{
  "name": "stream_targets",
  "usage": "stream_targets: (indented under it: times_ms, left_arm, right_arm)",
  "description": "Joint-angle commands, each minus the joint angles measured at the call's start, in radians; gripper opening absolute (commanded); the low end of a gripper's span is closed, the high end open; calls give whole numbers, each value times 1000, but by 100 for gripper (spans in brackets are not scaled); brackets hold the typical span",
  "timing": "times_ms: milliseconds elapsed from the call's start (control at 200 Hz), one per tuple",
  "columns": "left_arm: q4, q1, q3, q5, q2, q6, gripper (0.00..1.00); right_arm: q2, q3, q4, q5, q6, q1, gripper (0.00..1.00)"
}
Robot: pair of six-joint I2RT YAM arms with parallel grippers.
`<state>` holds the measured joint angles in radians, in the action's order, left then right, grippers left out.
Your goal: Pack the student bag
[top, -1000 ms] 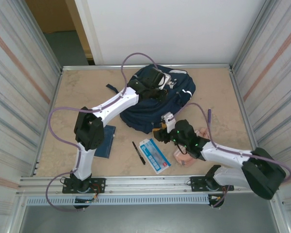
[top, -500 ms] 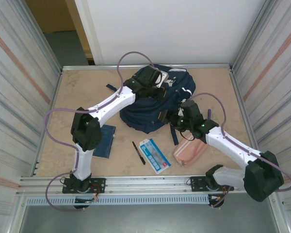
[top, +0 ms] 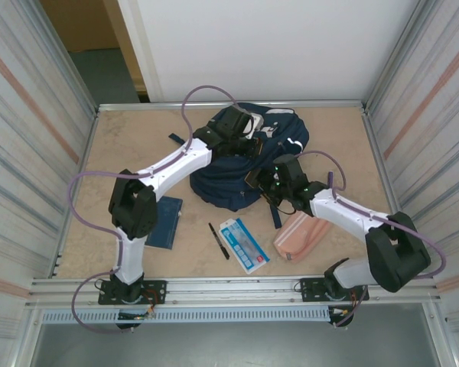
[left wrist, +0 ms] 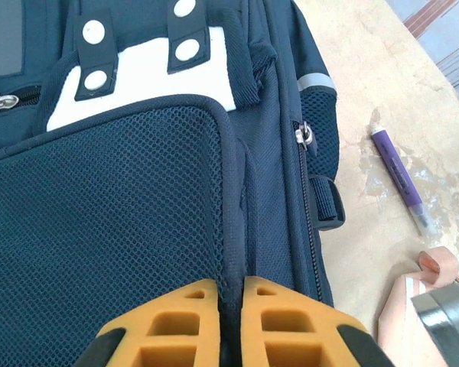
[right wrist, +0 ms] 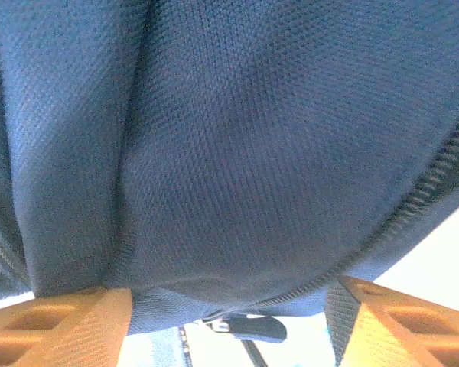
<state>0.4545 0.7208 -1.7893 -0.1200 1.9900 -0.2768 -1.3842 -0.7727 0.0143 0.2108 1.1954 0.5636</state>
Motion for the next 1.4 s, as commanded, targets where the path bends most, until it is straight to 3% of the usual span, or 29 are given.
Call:
stream_targets:
  times_ms: [0,50,145,210,281,326,536,641,752,877,1012,1393]
  left_arm:
    - [-103,3,31,-60,-107,-78,0]
    - [-124,3,54,-68,-117,-90,0]
    - [-132,-3,70,-85,-124,-81,0]
    - [-139,-21,79,-132,-133,-60,2]
    - [-143,-57,111,-187,-158,-63,35]
    - [-147,-88,143,-227,-187,-70,41]
    - [-98,-161,388,-269,-433,-69,45]
    - [-75,-117,553,-255,-573,-89,47]
    - [-99,-17,716,-119,-660,-170,51]
    - [-149,53,798,-5,-645,-286,51]
    - [-192,89,791,47,-581,-361,51]
    - [-218,117,655,26,-403,-349,48]
  right_arm:
    - [-32,-12,-148,-1,56,-2,48]
    - [-41,-20,-166,17,52,-2,35]
    - [-35,-25,-169,29,19,0,0]
    - [-21,-33,-126,14,6,1,0]
    - [-13,-47,-85,25,-3,-2,0]
    - [-8,-55,-75,38,-7,-4,0]
    - [-2,-96,-35,73,-14,-8,0]
    - [3,-117,-31,89,-14,-8,0]
    - [-3,-146,-15,107,-15,-10,0]
    - [-6,-157,-17,116,-43,-8,0]
    - [-7,-166,-12,113,-35,-2,0]
    - [13,-152,-17,94,5,42,0]
